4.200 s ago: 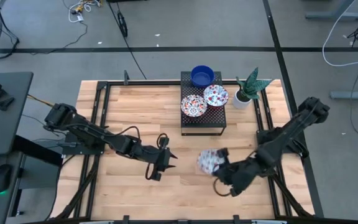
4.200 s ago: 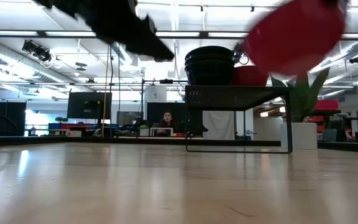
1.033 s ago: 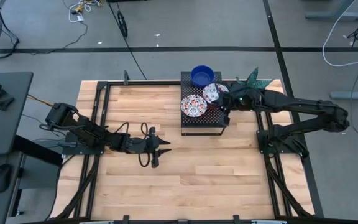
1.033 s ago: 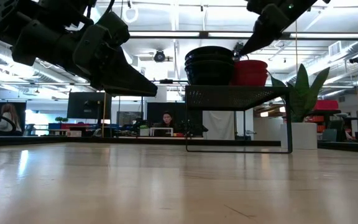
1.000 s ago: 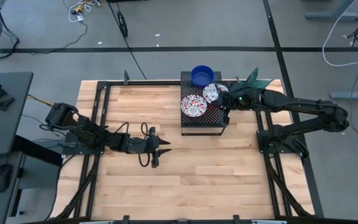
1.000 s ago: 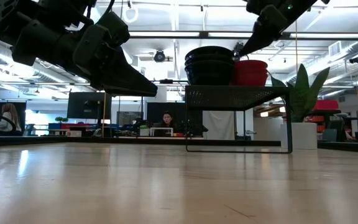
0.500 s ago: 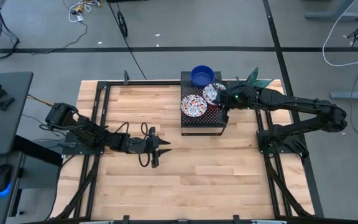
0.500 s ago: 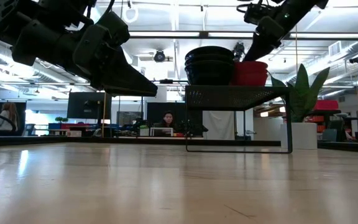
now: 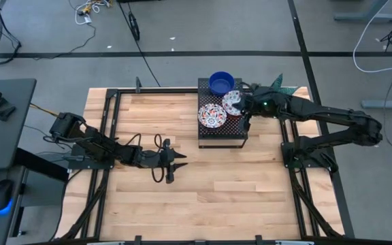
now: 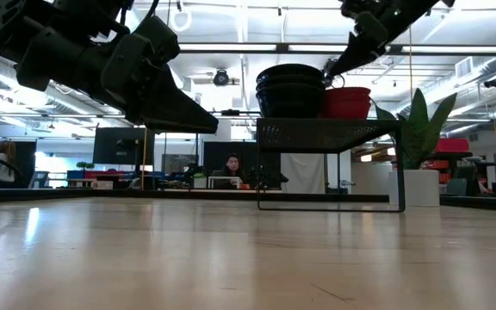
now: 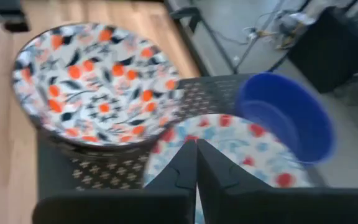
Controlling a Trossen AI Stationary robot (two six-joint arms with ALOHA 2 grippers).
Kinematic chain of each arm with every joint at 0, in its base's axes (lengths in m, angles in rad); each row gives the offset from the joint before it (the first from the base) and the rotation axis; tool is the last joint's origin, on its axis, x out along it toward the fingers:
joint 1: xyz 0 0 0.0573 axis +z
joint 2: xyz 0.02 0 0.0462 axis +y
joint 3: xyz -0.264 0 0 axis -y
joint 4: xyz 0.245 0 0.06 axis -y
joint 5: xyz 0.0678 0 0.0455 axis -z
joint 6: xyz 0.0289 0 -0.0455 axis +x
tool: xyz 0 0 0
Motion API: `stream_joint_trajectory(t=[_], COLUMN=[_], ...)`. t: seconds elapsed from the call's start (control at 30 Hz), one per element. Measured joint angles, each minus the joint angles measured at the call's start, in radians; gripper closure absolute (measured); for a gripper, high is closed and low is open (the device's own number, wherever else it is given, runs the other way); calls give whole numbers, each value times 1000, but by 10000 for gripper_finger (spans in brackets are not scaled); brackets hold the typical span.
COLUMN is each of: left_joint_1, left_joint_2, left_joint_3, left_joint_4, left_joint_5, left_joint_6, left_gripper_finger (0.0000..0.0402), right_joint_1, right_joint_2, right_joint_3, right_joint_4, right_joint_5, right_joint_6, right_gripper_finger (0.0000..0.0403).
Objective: Pick & Place Mini bowls
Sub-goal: Stack the red and white bowl on the red and white bowl on the shelf
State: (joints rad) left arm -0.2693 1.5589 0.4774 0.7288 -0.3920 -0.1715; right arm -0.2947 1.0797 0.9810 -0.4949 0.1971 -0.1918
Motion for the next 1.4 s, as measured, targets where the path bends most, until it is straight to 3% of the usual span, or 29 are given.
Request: stream_joint_trajectory(t=[0.3, 0.73, 1.4], left_joint_1=[0, 0, -3], left_joint_2=[0, 0, 0], left_joint_3=[0, 0, 0], left_joint_4=[0, 0, 59], left_joint_5=[0, 0, 0], left_joint_6=[-1, -6, -2], left_gripper_finger=[260, 259, 260], right_joint_1=[-21, -178, -263], right_joint_2=[-156, -275, -281], right_joint_3=[-25, -358, -373], right_joint_4=[-22, 308, 301], right_joint_5=[-7, -51, -57], right_joint_6=[36, 108, 154], right_gripper_finger=[400, 397, 396])
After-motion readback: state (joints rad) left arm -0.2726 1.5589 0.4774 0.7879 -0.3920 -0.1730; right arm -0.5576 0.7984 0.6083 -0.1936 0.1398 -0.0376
